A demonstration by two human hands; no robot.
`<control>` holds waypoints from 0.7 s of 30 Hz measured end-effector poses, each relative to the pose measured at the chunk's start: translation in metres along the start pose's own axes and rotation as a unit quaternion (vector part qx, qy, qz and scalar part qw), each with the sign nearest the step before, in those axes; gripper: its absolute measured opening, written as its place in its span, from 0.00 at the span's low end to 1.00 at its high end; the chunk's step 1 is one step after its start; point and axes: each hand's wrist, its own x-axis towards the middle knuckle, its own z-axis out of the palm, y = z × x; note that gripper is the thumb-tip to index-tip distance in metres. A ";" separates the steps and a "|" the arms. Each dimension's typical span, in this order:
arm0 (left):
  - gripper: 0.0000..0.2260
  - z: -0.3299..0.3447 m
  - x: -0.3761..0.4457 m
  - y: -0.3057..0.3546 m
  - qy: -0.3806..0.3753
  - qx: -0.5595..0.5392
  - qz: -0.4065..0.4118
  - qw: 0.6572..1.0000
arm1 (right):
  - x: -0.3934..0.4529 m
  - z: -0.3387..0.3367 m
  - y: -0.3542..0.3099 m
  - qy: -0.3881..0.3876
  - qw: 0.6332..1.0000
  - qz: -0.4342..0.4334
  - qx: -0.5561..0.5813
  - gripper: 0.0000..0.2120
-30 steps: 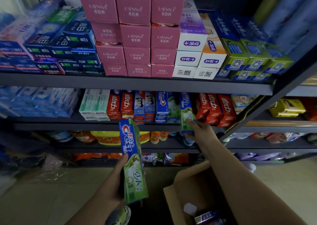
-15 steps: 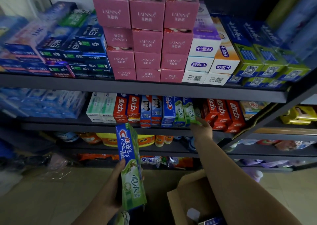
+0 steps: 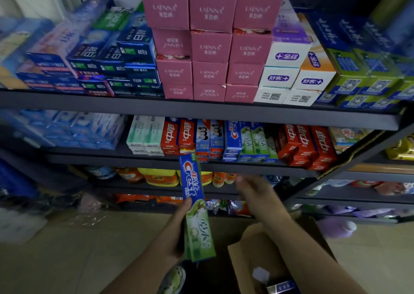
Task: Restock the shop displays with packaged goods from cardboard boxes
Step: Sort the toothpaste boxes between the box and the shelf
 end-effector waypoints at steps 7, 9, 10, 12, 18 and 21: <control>0.29 0.016 0.003 -0.001 -0.034 0.033 0.034 0.998 | -0.054 0.036 0.022 -0.121 0.992 0.004 -0.042 0.21; 0.35 0.021 0.003 -0.001 -0.035 0.049 0.044 0.997 | -0.054 0.035 0.024 -0.105 0.994 0.004 -0.020 0.17; 0.38 0.023 0.003 -0.001 -0.037 0.052 0.048 0.997 | -0.053 0.034 0.024 -0.107 0.994 0.001 -0.002 0.15; 0.40 0.025 0.005 0.001 -0.050 0.065 0.049 0.995 | -0.055 0.031 0.026 -0.110 0.993 -0.011 0.039 0.13; 0.27 0.029 0.006 0.006 -0.050 0.097 0.044 0.993 | -0.061 0.022 0.029 -0.089 0.963 0.019 0.252 0.10; 0.21 0.031 0.005 0.012 -0.019 0.116 0.066 0.991 | -0.052 0.005 0.031 -0.021 0.961 0.005 0.276 0.12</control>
